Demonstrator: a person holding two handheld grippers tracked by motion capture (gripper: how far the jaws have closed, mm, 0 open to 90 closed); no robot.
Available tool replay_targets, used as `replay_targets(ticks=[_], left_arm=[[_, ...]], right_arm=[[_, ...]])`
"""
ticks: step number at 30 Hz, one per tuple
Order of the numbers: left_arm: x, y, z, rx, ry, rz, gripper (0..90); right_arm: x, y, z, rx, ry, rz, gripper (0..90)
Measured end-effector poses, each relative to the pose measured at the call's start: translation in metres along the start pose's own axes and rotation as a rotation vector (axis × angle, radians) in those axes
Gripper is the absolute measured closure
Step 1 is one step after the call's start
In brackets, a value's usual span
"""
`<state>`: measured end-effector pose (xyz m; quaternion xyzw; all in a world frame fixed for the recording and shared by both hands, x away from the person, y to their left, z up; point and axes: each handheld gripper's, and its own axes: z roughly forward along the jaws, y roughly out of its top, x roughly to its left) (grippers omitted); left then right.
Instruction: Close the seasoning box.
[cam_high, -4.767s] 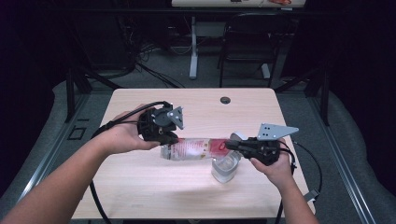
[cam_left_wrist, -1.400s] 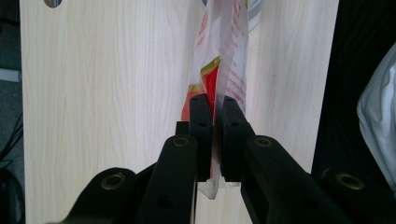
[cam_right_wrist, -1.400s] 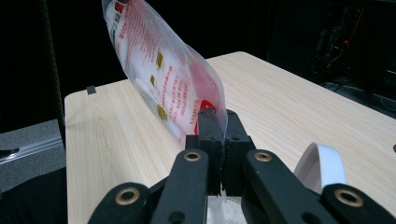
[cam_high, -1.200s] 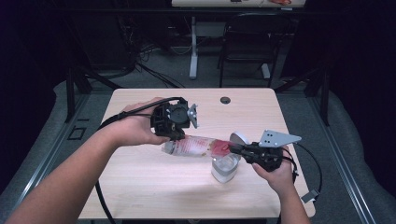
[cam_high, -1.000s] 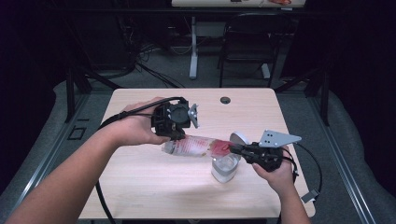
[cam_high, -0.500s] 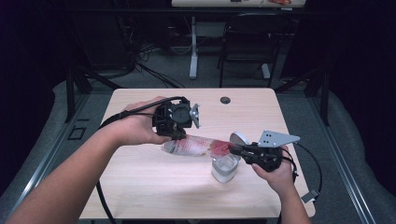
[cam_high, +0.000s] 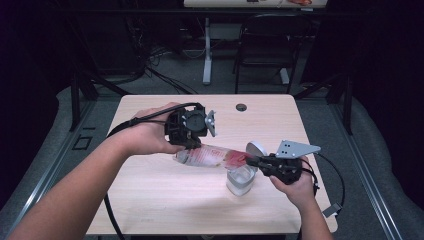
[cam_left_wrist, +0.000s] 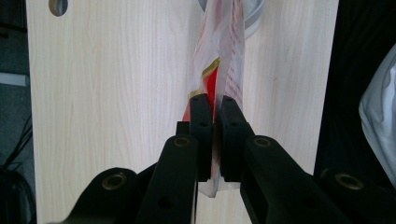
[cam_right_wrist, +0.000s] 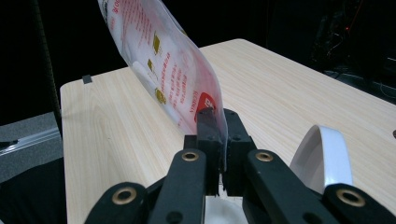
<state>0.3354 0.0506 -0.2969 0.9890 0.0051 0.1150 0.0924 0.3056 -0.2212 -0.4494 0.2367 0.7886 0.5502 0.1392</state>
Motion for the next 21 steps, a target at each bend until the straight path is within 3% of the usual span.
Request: replay_targets(ticks=[21], left_arm=[[0.0007, 0.0065, -0.0018, 0.0, 0.005, 0.009, 86.7]], right_arm=[[-0.0025, -0.0029, -0.0007, 0.009, 0.004, 0.009, 88.7]])
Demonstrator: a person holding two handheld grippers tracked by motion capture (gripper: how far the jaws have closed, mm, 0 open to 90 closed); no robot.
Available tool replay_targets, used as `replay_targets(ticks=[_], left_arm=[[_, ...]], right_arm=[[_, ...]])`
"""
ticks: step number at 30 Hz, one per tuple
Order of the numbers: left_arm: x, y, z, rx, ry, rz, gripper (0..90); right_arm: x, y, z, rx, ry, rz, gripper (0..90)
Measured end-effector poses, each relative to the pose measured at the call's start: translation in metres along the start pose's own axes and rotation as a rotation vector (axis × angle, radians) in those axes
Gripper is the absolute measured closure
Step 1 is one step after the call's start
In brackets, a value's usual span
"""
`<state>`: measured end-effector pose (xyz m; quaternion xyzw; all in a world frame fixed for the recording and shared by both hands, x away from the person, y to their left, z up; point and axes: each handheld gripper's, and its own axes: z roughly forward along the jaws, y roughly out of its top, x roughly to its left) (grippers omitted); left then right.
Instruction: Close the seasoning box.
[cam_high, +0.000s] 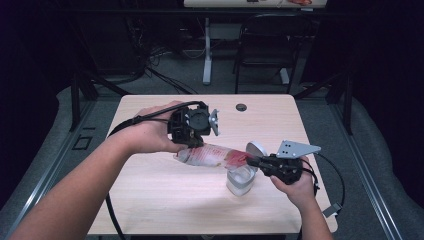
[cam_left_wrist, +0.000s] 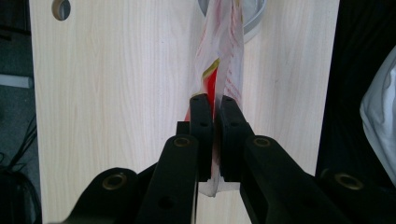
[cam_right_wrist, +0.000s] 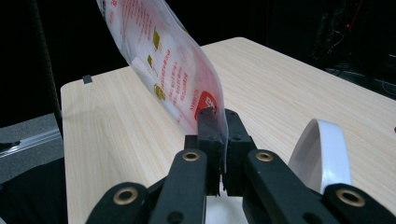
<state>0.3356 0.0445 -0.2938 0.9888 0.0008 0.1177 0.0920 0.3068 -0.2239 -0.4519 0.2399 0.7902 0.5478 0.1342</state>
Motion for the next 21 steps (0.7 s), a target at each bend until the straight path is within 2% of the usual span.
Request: replay_targets(ticks=[21], left_arm=[[0.0005, 0.0018, -0.0008, 0.004, 0.001, 0.003, 86.7]], right_arm=[[0.0001, -0.0008, 0.0002, -0.005, -0.001, 0.008, 88.7]])
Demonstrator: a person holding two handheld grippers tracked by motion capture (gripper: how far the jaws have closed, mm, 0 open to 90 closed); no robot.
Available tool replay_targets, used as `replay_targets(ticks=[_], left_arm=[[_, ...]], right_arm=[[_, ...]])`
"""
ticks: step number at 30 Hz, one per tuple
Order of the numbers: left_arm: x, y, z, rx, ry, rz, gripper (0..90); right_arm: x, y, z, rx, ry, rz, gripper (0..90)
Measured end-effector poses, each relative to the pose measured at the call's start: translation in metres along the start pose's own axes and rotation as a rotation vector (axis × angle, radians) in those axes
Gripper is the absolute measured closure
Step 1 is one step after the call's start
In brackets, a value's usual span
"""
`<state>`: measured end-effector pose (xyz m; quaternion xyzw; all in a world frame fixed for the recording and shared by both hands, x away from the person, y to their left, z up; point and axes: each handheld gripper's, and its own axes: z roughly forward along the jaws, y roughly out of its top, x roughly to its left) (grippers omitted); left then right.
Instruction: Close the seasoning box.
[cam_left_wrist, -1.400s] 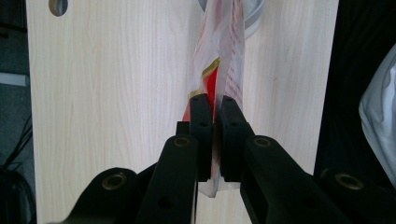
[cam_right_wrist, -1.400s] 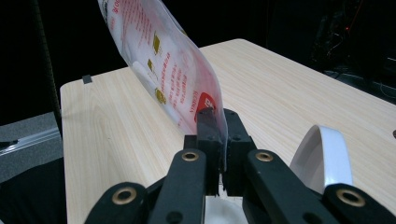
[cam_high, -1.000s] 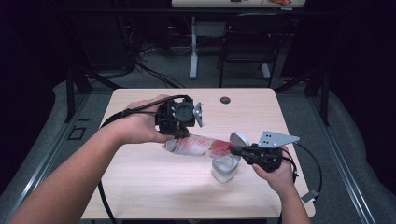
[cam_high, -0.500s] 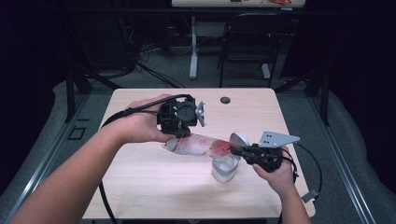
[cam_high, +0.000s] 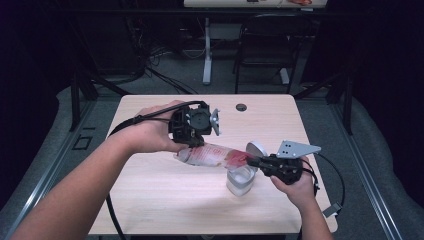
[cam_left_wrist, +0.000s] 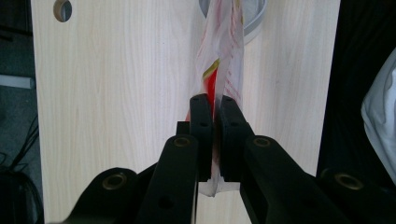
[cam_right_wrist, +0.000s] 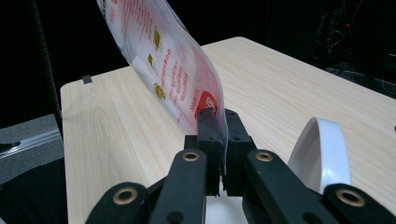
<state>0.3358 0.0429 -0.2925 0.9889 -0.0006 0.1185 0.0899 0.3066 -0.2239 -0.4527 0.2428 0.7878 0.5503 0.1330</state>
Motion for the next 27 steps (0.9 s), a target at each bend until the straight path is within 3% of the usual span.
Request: replay_targets(ticks=[27], left_arm=[[0.0008, 0.0048, -0.0015, 0.005, 0.001, 0.008, 86.7]], right_arm=[[-0.0011, -0.0012, -0.0004, 0.003, -0.001, 0.006, 88.6]])
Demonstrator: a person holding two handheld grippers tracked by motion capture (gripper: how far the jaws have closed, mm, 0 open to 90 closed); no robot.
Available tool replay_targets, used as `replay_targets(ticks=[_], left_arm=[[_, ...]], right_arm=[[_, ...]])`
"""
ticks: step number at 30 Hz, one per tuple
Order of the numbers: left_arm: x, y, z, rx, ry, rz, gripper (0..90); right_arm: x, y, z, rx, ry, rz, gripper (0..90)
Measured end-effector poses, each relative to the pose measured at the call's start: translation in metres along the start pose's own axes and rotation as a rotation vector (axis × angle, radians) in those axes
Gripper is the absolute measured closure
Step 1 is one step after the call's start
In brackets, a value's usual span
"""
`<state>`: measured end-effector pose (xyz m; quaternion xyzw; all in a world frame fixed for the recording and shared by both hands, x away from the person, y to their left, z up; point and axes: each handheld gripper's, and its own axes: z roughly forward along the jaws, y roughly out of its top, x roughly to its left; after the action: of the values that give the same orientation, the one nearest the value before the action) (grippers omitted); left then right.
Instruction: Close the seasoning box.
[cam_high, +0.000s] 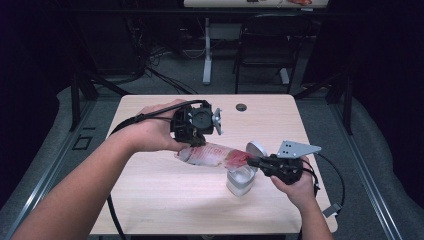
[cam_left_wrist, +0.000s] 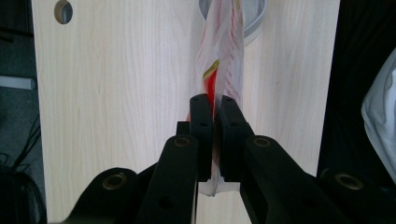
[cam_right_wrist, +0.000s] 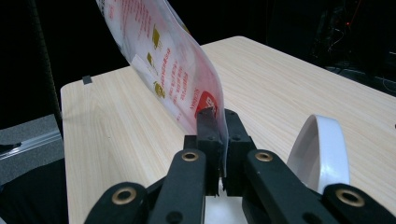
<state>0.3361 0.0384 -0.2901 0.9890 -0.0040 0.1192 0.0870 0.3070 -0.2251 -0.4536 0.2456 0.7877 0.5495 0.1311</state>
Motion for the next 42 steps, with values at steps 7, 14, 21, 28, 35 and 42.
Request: replay_targets(ticks=[7, 14, 21, 28, 35, 42], left_arm=[[-0.001, 0.003, 0.0, -0.011, 0.008, 0.003, 86.7], [0.0, 0.008, -0.002, 0.001, 0.011, 0.011, 86.8], [0.0, 0.01, -0.005, -0.002, 0.014, 0.014, 86.9], [-0.001, 0.01, -0.005, -0.015, 0.015, 0.013, 86.9], [0.0, 0.011, -0.004, -0.025, 0.013, 0.016, 87.0], [0.0, 0.014, -0.007, -0.026, 0.011, 0.022, 87.0]], right_arm=[[-0.002, -0.002, 0.0, -0.011, 0.007, 0.016, 88.6], [-0.002, -0.003, -0.001, -0.005, -0.001, 0.014, 88.7], [-0.002, -0.002, -0.003, -0.011, -0.001, 0.014, 88.8], [-0.002, -0.002, -0.005, -0.015, -0.005, 0.014, 88.8], [-0.003, 0.0, -0.01, -0.012, -0.013, 0.005, 88.9], [-0.004, 0.0, -0.014, -0.017, -0.017, 0.004, 89.0]])
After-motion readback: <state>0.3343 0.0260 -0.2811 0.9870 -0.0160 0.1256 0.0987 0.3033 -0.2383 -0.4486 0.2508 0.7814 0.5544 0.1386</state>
